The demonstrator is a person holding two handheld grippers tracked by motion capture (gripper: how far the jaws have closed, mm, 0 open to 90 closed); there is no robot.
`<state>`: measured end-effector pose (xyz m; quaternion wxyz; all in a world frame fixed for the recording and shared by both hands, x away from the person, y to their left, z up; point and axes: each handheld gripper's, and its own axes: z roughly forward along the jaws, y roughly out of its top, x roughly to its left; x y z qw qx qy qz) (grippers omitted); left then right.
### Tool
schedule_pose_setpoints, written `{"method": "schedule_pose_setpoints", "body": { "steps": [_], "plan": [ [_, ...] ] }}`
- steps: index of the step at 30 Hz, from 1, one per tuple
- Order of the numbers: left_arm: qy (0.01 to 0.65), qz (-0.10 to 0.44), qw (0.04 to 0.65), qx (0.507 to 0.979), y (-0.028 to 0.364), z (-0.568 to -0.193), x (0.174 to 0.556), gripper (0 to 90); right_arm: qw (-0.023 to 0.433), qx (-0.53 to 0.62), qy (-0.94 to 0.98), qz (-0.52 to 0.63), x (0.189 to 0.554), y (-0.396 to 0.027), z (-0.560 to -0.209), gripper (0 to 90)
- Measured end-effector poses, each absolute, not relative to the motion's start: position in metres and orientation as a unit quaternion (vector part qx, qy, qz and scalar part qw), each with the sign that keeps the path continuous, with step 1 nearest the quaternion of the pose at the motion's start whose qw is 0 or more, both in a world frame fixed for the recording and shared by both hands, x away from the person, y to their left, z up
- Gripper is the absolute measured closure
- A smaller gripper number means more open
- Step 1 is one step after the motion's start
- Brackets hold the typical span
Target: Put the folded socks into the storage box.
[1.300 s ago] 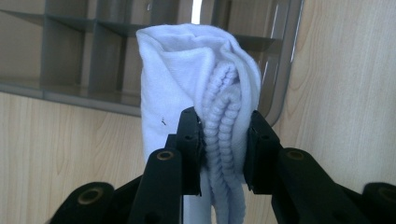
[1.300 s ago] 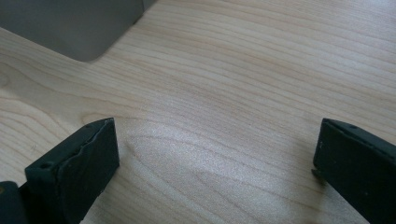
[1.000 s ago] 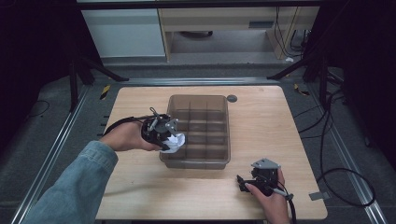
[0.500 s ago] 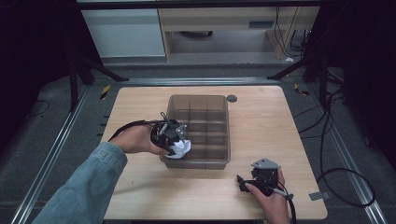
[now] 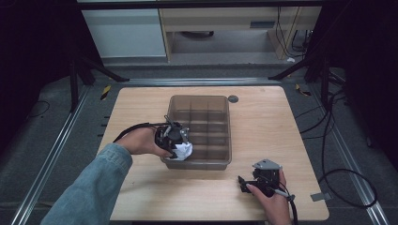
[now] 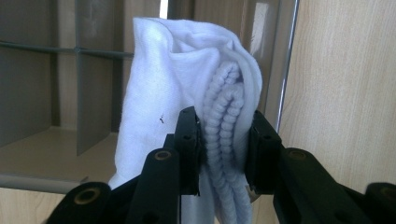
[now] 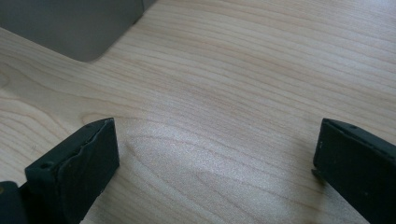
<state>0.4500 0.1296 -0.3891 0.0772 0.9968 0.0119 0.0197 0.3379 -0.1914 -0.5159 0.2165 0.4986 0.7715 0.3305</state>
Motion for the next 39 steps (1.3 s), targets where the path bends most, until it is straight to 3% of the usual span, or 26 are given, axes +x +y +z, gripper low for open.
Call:
{"method": "schedule_pose_setpoints", "body": {
  "steps": [12,21,27,34,39],
  "plan": [
    [0.019,0.014,0.082,0.996,0.132,-0.387,0.449,65.8,0.217,0.499,0.772,0.330,0.338,-0.191,-0.516,0.4],
    [0.022,0.015,0.100,0.995,0.137,-0.376,0.444,52.5,0.217,0.498,0.772,0.331,0.338,-0.191,-0.516,0.4],
    [0.022,0.024,0.124,0.992,0.143,-0.362,0.442,52.4,0.217,0.499,0.772,0.330,0.338,-0.191,-0.516,0.4],
    [0.035,0.041,0.143,0.988,0.144,-0.343,0.449,59.3,0.217,0.498,0.772,0.330,0.338,-0.191,-0.516,0.4],
    [0.040,0.052,0.149,0.987,0.142,-0.335,0.453,70.6,0.217,0.499,0.772,0.331,0.338,-0.191,-0.516,0.4]
  ]
}}
